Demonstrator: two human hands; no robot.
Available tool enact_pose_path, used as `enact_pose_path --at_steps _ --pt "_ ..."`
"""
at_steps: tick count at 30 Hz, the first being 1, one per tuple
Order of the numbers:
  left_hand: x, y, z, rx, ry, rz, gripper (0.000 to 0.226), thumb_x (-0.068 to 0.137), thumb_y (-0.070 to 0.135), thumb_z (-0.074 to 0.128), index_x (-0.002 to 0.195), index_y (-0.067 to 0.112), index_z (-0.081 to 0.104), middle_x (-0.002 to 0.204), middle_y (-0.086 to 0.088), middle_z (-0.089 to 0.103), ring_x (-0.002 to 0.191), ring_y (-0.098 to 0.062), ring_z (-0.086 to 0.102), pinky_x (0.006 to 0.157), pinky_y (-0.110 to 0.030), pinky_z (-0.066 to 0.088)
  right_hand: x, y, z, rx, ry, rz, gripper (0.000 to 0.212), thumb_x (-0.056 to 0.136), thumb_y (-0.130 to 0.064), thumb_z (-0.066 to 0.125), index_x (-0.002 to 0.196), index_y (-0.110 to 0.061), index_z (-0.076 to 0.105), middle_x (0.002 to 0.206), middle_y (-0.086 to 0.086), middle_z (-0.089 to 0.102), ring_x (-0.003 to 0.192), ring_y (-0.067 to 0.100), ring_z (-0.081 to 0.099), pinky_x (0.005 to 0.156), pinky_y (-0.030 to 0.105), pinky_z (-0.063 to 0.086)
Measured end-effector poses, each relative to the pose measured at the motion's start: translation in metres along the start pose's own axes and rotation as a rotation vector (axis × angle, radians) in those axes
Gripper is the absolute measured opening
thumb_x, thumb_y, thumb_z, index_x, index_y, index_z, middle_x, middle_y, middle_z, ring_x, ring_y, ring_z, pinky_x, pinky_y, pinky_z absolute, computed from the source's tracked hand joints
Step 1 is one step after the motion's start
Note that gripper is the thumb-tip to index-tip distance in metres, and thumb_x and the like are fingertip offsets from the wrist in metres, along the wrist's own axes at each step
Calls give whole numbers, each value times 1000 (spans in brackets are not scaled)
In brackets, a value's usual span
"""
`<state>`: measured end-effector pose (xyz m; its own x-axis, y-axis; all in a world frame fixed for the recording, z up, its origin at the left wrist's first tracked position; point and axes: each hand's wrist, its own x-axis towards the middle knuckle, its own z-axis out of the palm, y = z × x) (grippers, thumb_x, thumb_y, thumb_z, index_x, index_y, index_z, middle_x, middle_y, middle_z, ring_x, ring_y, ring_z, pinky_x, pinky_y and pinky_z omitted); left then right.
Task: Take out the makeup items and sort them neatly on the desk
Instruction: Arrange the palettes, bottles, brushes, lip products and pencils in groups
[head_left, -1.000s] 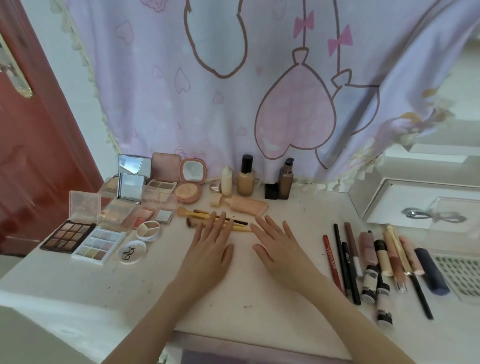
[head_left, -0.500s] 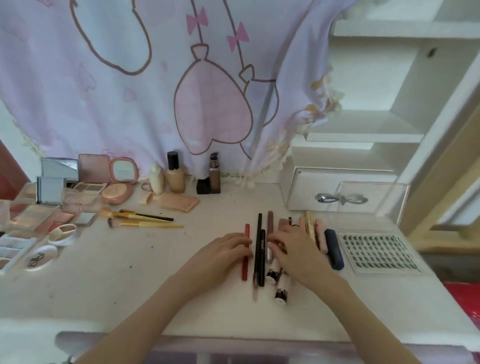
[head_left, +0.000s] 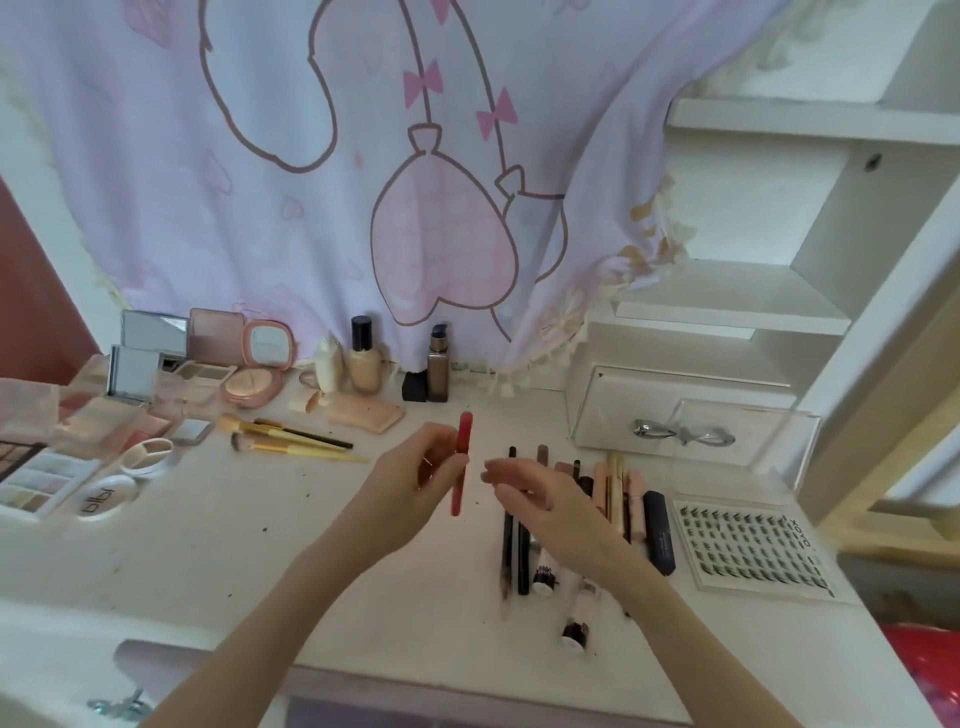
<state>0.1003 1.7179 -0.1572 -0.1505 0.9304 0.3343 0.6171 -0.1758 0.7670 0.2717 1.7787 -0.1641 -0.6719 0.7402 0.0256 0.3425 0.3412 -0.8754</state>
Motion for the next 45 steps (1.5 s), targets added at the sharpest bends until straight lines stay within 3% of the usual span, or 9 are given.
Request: enact_pose_path --at_steps 5,10,15,22,27,32,35,40,45 --pt "8 27 -26 -303 -87 -40 5 89 9 57 86 13 58 70 4 66 62 1 58 59 -10 44 7 -24 17 27 99 -118 14 96 -22 48 96 -33 57 82 -13 64 79 2 61 80 23 49" --pt "20 21 -58 -279 -108 12 13 86 11 63 98 15 59 71 6 64 61 -2 57 58 -10 43 10 -34 16 -93 140 -116 18 97 -20 44 93 -29 59 63 -13 49 53 0 41 56 16 37" --pt "36 14 -77 -19 -186 153 15 86 15 63 83 29 60 61 17 59 56 2 52 58 -11 40 12 -46 19 -82 197 -113 15 95 -28 48 99 -24 63 56 -18 50 50 -1 40 50 13 34" --pt "36 3 -63 -77 -218 167 13 85 14 64 82 26 61 66 8 62 61 1 57 61 -9 44 -19 -25 19 -193 331 29 25 94 -32 50 118 -31 54 94 -12 58 79 -3 54 74 15 45" --pt "30 2 -43 -166 -256 141 12 86 14 63 84 25 59 69 7 63 64 -4 59 62 -15 44 -19 -31 21 -261 301 -6 12 97 -25 45 101 -29 56 68 -10 52 60 -3 48 60 14 40" --pt "30 4 -47 134 -280 265 13 92 26 53 81 32 50 67 11 53 59 -3 47 58 -15 38 -9 -36 25 -356 259 -16 19 98 -28 41 100 -20 58 56 -10 43 50 4 39 54 21 35" --pt "30 4 -49 216 -285 342 10 96 25 45 87 24 48 68 13 48 61 -3 45 59 -17 34 -3 -40 28 -319 238 -28 15 97 -33 43 86 -29 53 53 -10 42 47 3 38 50 17 34" --pt "38 7 -49 38 -269 276 15 93 13 52 86 26 53 70 11 54 65 -1 49 62 -12 38 11 -42 28 -298 280 -60 16 96 -30 43 86 -24 54 50 -9 41 46 5 37 49 18 31" --pt "43 6 -48 -18 -283 194 16 91 10 53 82 24 57 66 9 55 60 0 49 60 -10 38 18 -32 29 -361 311 -81 16 95 -33 40 81 -38 43 50 -12 44 46 8 38 50 19 29"
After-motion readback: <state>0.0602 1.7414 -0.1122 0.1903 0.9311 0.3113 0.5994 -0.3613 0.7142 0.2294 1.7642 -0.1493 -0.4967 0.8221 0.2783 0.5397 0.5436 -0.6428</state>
